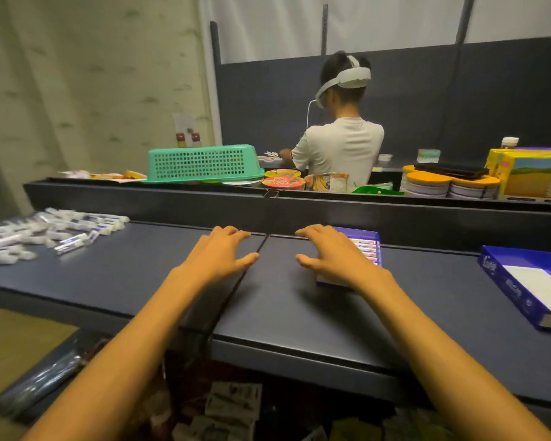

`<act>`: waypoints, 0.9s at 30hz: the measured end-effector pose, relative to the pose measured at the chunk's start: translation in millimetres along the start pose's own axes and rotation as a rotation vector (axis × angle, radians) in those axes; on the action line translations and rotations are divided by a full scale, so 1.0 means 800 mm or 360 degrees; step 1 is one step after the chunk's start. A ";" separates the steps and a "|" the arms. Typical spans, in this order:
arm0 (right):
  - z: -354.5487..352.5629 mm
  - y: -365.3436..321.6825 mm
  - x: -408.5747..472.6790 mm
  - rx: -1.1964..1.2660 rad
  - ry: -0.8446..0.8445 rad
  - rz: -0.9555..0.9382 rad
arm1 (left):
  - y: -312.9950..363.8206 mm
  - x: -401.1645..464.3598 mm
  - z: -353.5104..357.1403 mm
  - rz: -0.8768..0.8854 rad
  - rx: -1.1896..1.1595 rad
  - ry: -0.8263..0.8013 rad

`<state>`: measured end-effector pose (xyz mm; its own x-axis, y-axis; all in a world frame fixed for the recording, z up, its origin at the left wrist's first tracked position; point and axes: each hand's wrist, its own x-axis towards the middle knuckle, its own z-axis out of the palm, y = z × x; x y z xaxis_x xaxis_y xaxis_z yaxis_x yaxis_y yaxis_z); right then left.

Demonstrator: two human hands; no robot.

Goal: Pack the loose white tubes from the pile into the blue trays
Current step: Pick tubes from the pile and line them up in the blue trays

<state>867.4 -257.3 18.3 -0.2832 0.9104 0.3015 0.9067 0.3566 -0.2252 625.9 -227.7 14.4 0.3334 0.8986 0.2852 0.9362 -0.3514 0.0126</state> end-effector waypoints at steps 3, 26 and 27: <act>0.025 -0.058 0.022 -0.0095 -0.0058 -0.0112 | -0.057 -0.039 -0.006 -0.0074 0.0051 -0.0065; 0.216 -0.539 0.240 -0.0157 -0.0180 -0.0422 | -0.567 -0.247 -0.062 -0.0457 0.0060 -0.0047; 0.224 -0.546 0.253 -0.0154 -0.0184 -0.0413 | -0.583 -0.243 -0.058 -0.0470 0.0062 -0.0055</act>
<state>358.2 -191.5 11.7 -0.5383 0.8111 0.2287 0.8232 0.5642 -0.0636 119.0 -250.8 -2.8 0.0491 0.9690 0.2420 0.9965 -0.0638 0.0531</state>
